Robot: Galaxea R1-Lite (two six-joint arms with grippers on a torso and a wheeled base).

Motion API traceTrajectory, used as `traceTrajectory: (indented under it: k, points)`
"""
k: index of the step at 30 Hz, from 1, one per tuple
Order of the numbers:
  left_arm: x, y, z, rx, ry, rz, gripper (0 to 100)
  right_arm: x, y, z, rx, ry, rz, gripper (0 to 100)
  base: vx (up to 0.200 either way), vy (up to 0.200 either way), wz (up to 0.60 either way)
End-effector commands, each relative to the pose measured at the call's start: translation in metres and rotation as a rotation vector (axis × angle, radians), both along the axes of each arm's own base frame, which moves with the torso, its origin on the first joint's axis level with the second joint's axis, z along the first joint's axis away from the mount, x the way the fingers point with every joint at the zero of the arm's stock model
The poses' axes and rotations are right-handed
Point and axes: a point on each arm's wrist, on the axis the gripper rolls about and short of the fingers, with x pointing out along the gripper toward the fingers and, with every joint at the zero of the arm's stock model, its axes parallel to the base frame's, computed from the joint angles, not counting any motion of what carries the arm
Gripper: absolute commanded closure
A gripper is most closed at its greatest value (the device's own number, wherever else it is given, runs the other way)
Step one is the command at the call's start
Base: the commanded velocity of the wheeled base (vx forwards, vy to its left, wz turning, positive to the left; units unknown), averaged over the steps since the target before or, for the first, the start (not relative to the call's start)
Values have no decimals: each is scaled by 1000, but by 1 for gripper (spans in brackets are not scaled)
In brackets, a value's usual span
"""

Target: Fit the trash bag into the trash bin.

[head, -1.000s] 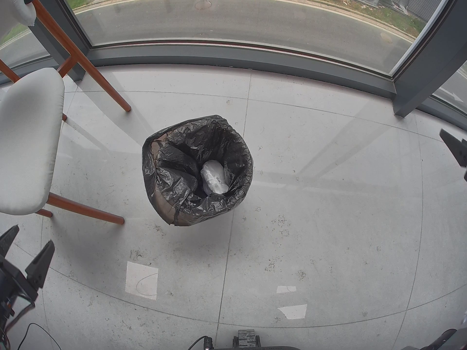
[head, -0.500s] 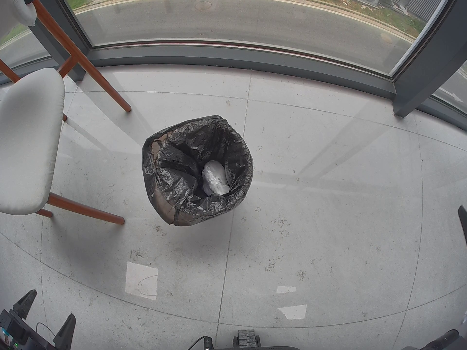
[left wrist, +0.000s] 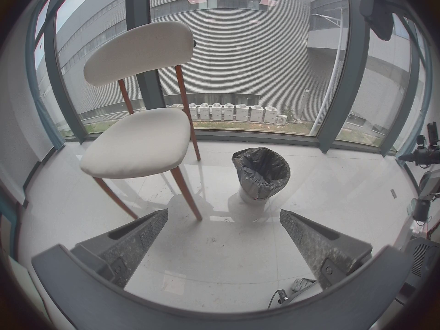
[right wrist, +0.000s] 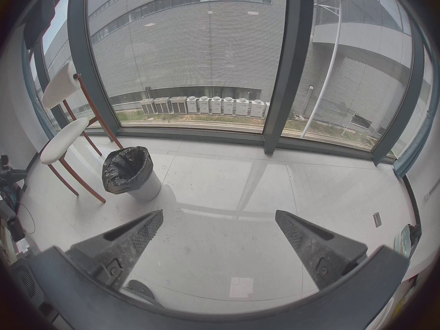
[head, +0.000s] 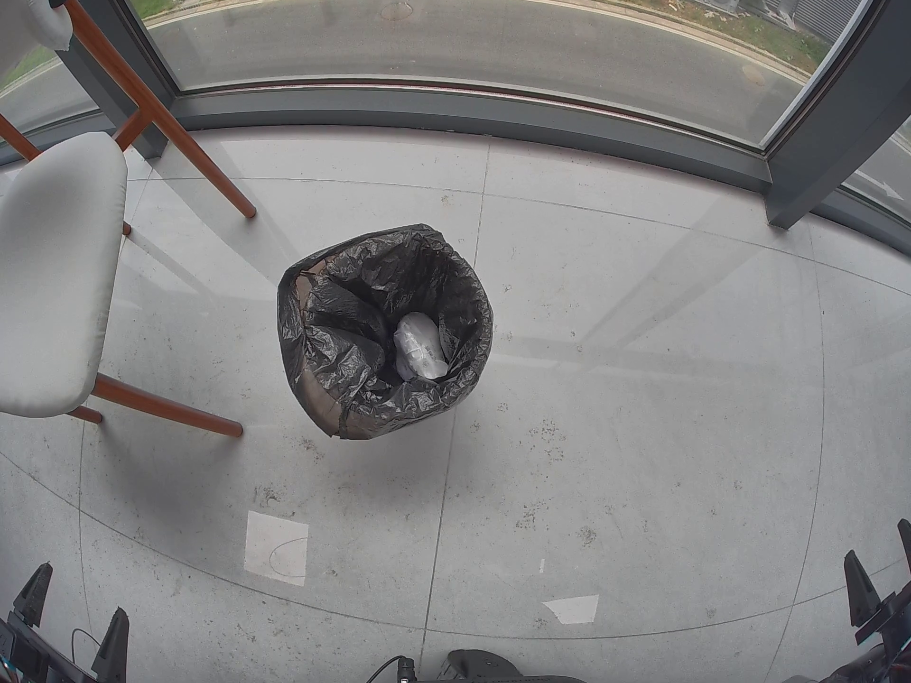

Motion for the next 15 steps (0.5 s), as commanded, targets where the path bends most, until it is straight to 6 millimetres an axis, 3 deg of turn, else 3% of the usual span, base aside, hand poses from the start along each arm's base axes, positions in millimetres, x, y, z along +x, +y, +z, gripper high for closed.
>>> traceTrajectory:
  k: [1, 15]
  points:
    - [0, 0, -4, -5, 7, 4, 0, -2, 0, -6, -3, -16, -1, 0, 0, 200, 0]
    - [0, 0, -4, -25, 10, 18, 0, -2, 0, -7, -5, -13, -2, 0, 0, 200, 0]
